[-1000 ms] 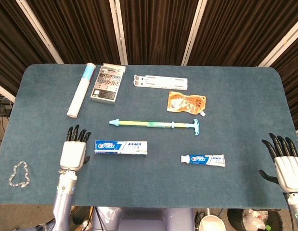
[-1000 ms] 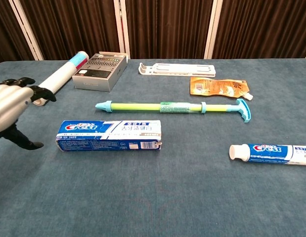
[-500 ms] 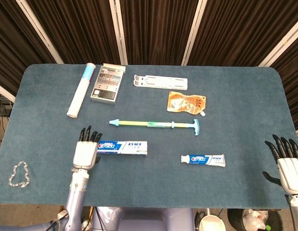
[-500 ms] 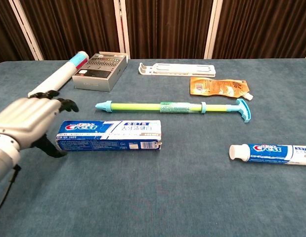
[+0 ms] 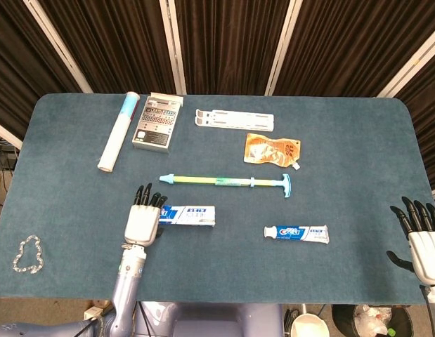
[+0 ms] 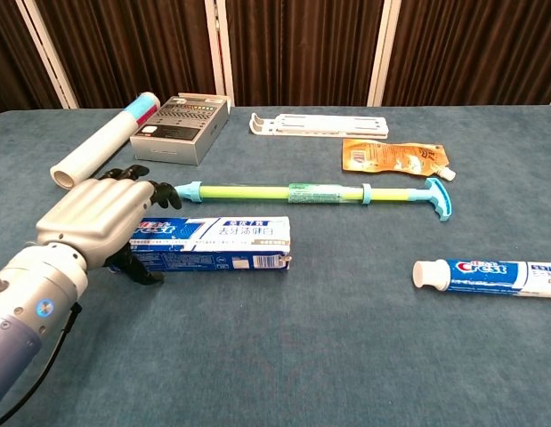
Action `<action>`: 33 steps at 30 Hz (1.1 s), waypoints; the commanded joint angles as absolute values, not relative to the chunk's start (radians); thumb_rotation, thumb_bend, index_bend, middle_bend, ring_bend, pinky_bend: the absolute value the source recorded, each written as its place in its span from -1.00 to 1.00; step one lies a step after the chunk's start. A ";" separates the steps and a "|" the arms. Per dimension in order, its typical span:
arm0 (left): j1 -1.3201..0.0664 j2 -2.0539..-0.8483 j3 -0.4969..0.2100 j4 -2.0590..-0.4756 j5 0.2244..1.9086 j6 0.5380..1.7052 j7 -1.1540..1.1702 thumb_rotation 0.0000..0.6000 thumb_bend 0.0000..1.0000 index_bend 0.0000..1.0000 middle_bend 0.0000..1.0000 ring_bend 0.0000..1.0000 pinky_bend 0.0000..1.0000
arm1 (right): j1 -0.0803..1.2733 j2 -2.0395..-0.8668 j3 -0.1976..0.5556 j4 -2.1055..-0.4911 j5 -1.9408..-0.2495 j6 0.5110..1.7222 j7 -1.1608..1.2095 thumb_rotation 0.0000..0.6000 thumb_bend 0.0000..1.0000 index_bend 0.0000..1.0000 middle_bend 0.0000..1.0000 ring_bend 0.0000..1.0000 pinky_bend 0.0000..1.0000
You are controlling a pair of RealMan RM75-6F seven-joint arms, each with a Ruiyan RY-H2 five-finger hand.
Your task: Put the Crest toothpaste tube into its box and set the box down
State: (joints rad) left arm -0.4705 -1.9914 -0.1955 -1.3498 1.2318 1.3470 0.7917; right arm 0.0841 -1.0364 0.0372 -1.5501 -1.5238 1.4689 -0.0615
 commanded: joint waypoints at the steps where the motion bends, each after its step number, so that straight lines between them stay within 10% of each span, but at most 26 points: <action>1: -0.477 -2.004 -0.200 -1.329 1.230 1.345 0.787 1.00 -0.72 -0.48 -0.50 -0.98 -0.87 | 0.079 -1.031 0.036 -1.550 -1.525 1.475 -0.063 1.00 -0.69 -0.68 -0.90 -0.96 -1.00; 19: -0.501 -2.058 -0.198 -1.250 1.246 1.350 0.775 1.00 -0.17 -0.29 -0.29 -0.84 -0.85 | 0.063 -1.011 0.034 -1.554 -1.512 1.478 -0.051 1.00 -0.69 -0.68 -0.90 -0.96 -1.00; 33: -0.486 -2.012 -0.211 -1.361 1.259 1.371 0.722 1.00 -0.15 -0.35 -0.32 -0.84 -0.85 | 0.053 -1.009 0.035 -1.559 -1.505 1.485 -0.066 1.00 -0.69 -0.68 -0.90 -0.96 -1.00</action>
State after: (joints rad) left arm -0.4949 -2.0367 -0.2045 -1.3141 1.2608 1.3745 0.7622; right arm 0.0531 -1.0088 0.0354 -1.5588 -1.5047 1.4852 -0.0654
